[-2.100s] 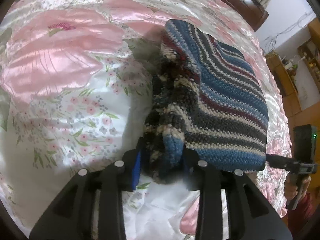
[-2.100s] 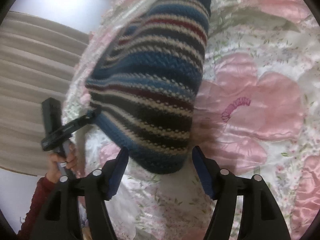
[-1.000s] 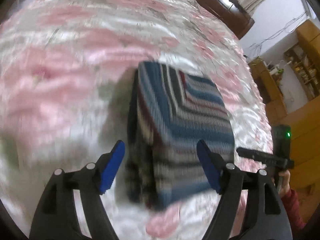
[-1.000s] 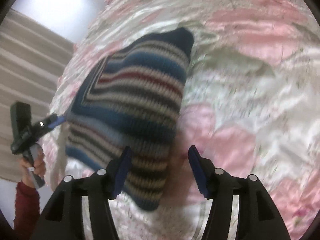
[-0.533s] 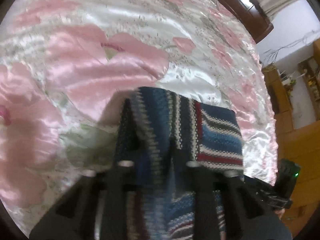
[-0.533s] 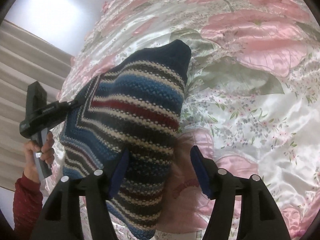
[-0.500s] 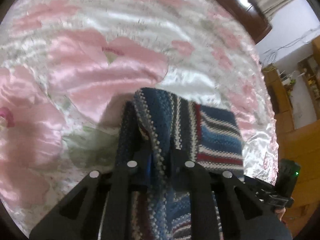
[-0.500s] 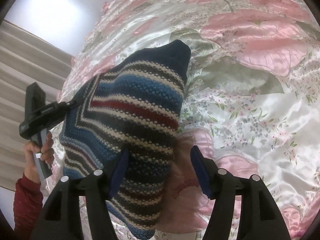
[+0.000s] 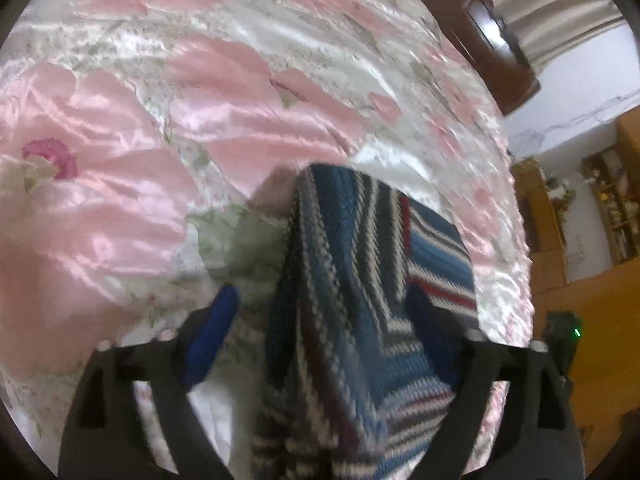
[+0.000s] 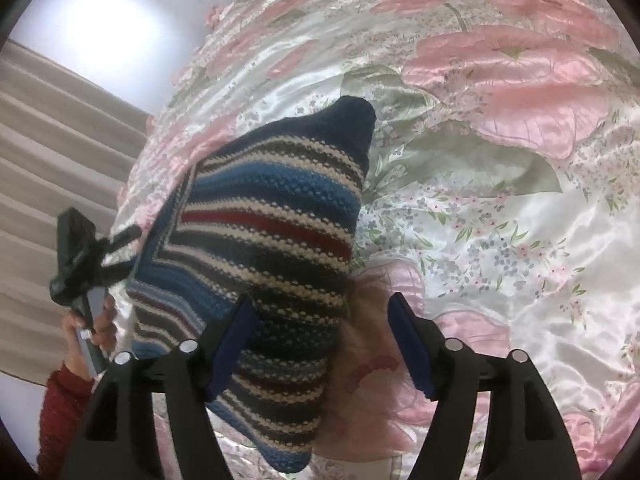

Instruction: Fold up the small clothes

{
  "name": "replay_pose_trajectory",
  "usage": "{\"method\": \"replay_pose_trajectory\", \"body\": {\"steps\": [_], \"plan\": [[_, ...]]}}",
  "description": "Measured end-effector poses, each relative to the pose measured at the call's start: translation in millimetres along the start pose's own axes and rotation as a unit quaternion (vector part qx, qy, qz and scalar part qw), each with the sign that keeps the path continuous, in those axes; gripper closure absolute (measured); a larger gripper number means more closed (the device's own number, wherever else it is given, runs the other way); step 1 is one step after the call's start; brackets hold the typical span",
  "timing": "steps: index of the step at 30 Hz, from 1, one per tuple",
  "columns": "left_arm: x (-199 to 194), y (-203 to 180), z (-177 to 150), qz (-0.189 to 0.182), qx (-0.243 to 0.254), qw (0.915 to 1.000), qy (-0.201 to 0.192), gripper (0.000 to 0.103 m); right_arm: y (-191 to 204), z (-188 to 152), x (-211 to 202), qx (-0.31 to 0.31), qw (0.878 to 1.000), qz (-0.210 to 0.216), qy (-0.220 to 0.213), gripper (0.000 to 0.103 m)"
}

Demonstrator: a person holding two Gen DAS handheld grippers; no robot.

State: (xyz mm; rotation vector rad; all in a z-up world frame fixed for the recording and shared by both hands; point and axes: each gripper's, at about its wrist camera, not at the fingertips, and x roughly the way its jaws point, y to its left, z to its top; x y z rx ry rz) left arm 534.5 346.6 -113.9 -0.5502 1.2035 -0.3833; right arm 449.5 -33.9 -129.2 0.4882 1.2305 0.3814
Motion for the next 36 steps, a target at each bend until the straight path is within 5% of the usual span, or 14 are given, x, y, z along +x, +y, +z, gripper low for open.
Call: {"method": "replay_pose_trajectory", "body": {"steps": [14,16,19,22,36], "plan": [[73,-12,-14,-0.009,0.022,0.9942,0.105,0.013,-1,10,49,0.041,0.995,0.078,0.043,0.019],[75,-12,-13,-0.015,0.022,0.9939,0.107,0.023,-2,11,58,0.051,0.994,0.084,0.048,0.019],[76,-12,-16,-0.017,0.025,0.9932,0.113,0.044,-2,9,63,0.054,0.994,0.089,0.044,0.028],[72,-13,-21,-0.03,0.029,0.993,0.11,0.054,-1,5,57,0.04,0.995,0.084,0.036,0.042],[42,-87,-81,-0.072,0.067,0.9915,0.085,0.063,-4,-32,-26,-0.009,0.998,0.059,0.013,0.053]]}}
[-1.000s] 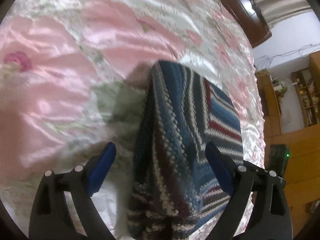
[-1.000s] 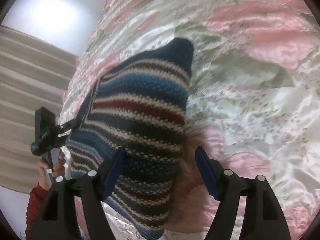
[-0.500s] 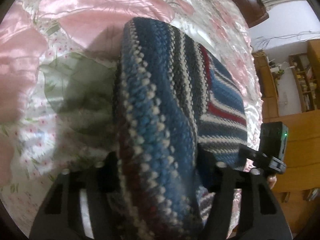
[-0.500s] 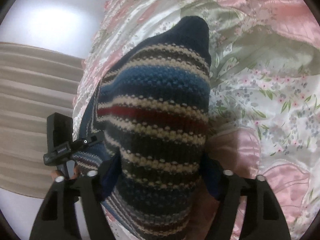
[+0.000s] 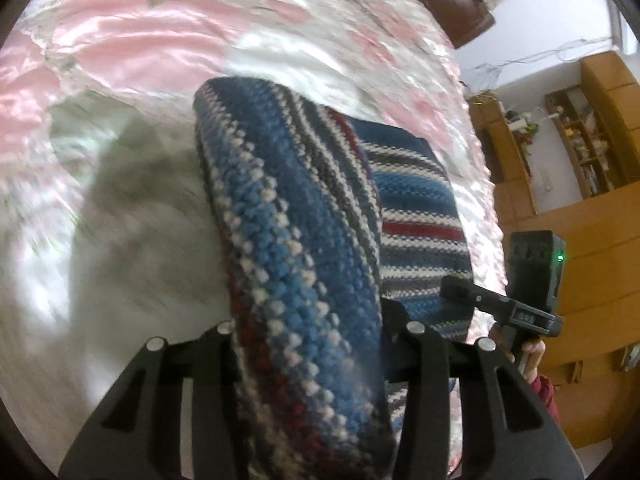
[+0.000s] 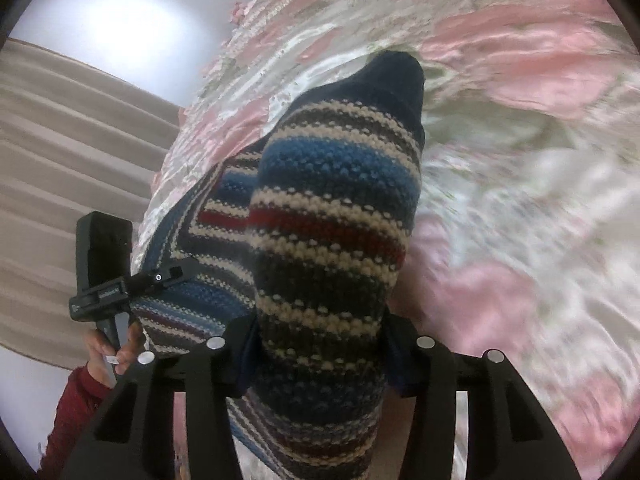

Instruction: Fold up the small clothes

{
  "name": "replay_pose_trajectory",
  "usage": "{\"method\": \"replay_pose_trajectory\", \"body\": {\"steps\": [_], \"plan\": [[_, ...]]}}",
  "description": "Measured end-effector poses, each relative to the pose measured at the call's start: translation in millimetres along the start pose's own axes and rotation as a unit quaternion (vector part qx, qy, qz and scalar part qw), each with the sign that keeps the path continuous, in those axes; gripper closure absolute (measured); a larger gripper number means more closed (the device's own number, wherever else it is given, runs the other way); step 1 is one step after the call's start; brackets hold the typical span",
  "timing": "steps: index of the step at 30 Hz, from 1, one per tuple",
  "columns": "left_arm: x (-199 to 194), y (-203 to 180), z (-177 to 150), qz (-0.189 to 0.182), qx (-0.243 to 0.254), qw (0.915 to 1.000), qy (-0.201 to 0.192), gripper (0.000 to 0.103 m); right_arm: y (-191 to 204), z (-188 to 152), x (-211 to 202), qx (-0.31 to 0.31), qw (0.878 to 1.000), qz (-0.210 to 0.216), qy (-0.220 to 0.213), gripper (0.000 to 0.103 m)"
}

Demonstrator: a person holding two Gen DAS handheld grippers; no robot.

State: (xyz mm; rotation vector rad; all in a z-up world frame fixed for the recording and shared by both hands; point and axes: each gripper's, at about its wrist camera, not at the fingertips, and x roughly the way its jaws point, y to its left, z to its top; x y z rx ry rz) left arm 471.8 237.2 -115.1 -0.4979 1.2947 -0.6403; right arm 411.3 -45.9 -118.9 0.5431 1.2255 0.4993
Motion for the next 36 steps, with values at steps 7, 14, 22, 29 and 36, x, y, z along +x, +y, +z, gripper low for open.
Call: {"method": "replay_pose_trajectory", "body": {"steps": [7,14,22,29,36], "plan": [[11,-69,-65,-0.037,0.009,0.9993,-0.001,0.063,-22,-52,-92,-0.006,1.0,-0.002,-0.006,0.053],[56,-118,-133,-0.046,0.026,0.9983,0.023,0.063,-67,-117,-138,0.029,0.999,-0.013,0.005,0.053],[104,-101,-176,0.001,0.043,0.9989,0.018,0.056,-111,-165,-125,0.076,0.997,0.001,-0.014,0.049],[96,-95,-191,0.028,0.039,0.9988,-0.011,0.046,-113,-180,-134,0.083,0.996,0.004,-0.03,0.033],[53,-116,-226,0.061,0.063,0.9954,-0.037,0.034,-105,-232,-160,0.082,0.996,-0.014,-0.026,0.03]]}}
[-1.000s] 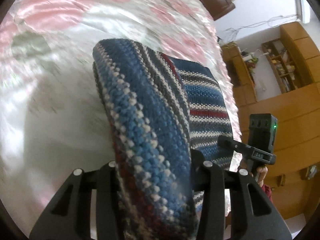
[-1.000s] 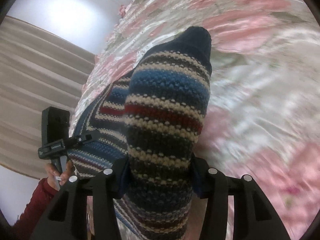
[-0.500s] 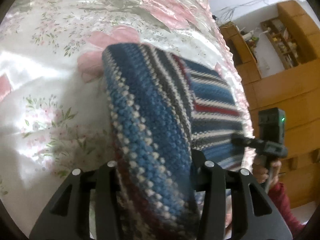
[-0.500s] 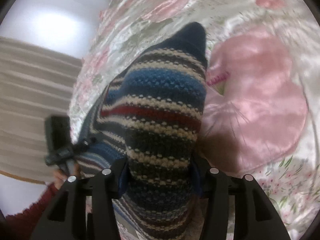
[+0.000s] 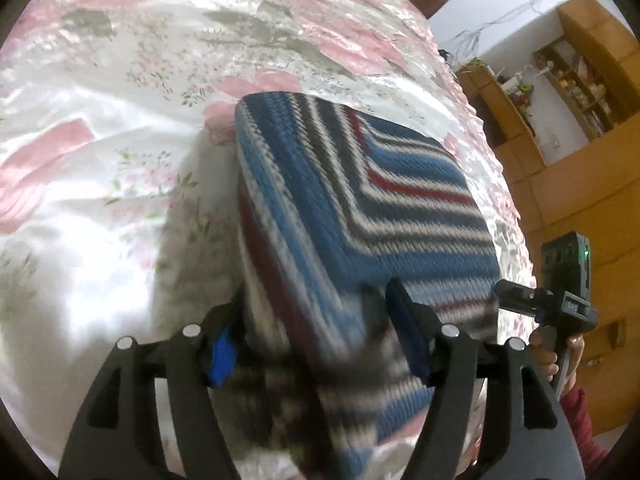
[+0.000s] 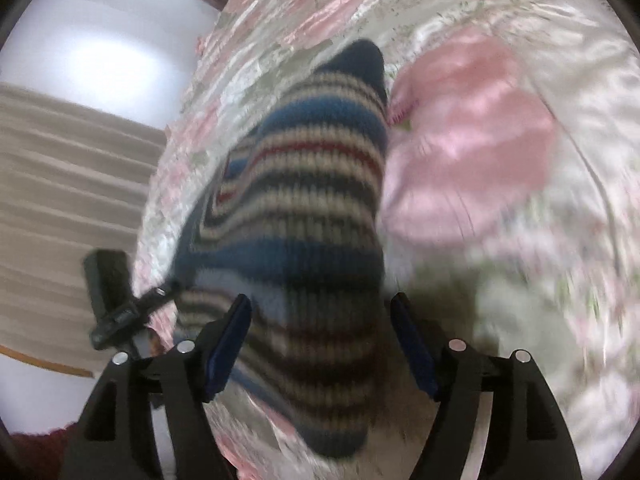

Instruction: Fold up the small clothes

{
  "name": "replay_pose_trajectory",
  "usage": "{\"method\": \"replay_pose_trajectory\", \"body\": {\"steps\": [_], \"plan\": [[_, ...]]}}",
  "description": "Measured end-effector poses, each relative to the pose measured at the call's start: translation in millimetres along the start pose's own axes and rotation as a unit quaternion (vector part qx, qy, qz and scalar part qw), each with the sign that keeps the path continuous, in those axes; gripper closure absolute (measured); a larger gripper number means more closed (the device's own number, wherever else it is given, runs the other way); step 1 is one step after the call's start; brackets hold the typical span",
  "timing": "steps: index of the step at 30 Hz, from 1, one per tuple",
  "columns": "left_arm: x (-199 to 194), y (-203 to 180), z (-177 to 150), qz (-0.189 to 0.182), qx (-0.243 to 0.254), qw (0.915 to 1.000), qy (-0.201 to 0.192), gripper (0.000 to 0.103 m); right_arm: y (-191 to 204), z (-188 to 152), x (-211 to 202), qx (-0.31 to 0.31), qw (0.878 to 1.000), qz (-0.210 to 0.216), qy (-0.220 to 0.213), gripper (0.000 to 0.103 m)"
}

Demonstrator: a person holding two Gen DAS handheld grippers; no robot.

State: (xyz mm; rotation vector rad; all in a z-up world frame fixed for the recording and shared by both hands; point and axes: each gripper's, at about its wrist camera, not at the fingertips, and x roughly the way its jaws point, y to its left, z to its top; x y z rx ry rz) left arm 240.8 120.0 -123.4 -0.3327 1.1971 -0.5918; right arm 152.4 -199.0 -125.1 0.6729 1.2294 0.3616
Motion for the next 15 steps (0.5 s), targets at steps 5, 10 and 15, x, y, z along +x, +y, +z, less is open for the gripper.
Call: {"method": "replay_pose_trajectory", "body": {"steps": [5,10,15], "plan": [[-7,0,-31,0.031,-0.002,0.9995,0.004,0.033,4,-26,5,-0.013,0.999,-0.025,0.018,0.035],[-2,8,-46,0.029,-0.019,0.9993,0.013,0.053,7,-37,8,-0.014,0.999,-0.024,0.028,0.066],[-11,-3,-51,0.037,0.001,0.9992,0.011,0.058,25,-38,-9,-0.03,0.999,-0.024,0.001,0.076]]}}
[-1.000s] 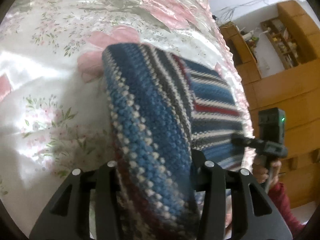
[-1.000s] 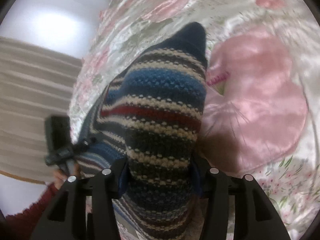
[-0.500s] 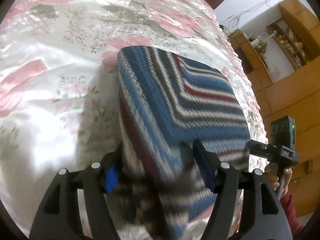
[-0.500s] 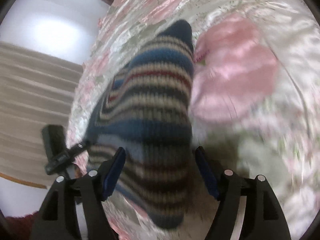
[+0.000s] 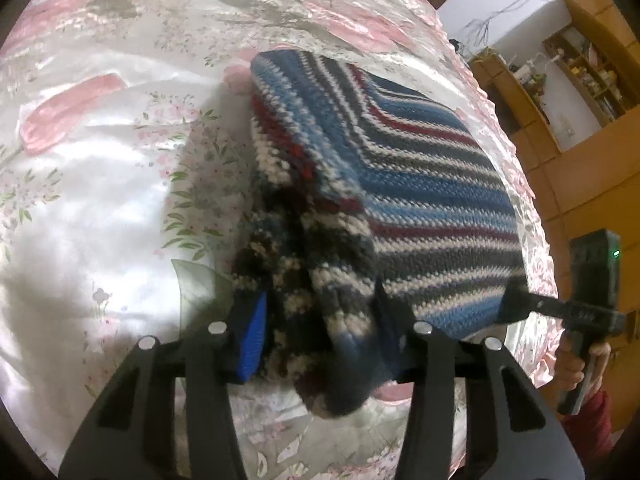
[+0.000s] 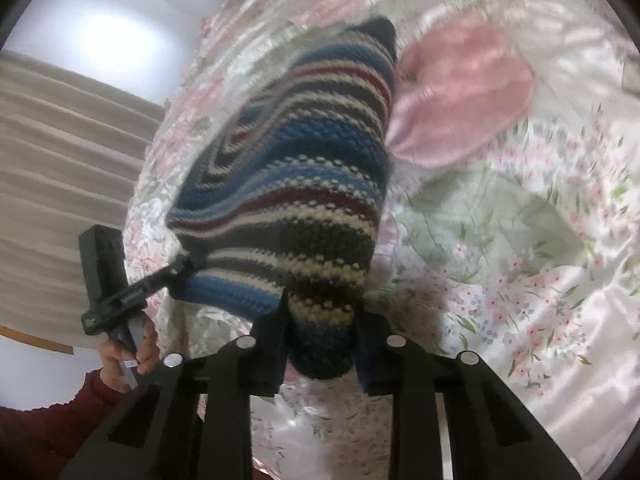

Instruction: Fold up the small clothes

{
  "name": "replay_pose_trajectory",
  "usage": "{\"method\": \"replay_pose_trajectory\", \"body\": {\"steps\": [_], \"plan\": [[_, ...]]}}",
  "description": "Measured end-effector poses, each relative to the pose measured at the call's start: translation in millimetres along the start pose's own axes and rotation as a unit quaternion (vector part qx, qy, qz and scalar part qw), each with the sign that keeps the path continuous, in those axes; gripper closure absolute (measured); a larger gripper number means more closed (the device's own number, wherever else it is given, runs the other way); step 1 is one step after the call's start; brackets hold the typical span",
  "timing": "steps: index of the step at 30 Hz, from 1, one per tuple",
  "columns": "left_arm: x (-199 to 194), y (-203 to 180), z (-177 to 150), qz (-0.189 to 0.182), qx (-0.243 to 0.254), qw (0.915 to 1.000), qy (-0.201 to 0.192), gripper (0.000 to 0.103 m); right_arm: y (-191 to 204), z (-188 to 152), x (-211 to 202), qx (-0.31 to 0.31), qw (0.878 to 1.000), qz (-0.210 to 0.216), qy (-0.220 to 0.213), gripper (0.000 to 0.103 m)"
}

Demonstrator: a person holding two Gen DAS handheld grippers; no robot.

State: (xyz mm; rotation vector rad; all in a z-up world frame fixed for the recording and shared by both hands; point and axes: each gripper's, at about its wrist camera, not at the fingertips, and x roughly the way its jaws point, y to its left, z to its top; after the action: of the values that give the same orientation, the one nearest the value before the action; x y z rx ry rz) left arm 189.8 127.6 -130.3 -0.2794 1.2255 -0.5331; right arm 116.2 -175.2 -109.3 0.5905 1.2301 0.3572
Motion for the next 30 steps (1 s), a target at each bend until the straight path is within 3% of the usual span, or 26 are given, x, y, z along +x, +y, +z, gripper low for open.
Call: {"method": "replay_pose_trajectory", "body": {"steps": [5,8,14,17,20,22,25,30], "plan": [[5,5,-11,0.007,0.004,0.9999,0.007,0.057,-6,-9,7,-0.001,1.0,-0.022,0.005,0.077],[14,15,-15,-0.009,-0.01,0.9998,0.012,0.055,-23,-12,19,0.024,0.999,-0.022,0.012,0.077],[19,11,-18,0.002,0.007,1.0,0.006,0.053,-32,-17,31,0.04,0.999,-0.025,0.003,0.073],[13,9,-17,0.006,-0.005,0.9999,0.007,0.049,-25,-22,23,0.049,0.998,-0.038,-0.013,0.06],[3,-1,-19,0.028,-0.011,0.9995,0.011,0.027,-10,-34,8,0.034,0.995,-0.092,-0.037,0.046],[-4,-5,-24,0.061,-0.006,0.998,0.013,0.026,1,-48,-2,0.022,0.99,-0.135,-0.047,0.039],[-16,-9,-36,0.059,-0.014,0.9981,0.014,0.026,12,-68,-12,0.015,0.986,-0.16,-0.051,0.03],[-38,-17,-60,0.096,-0.016,0.9952,0.006,0.017,35,-95,-21,-0.014,0.977,-0.208,-0.053,0.02]]}}
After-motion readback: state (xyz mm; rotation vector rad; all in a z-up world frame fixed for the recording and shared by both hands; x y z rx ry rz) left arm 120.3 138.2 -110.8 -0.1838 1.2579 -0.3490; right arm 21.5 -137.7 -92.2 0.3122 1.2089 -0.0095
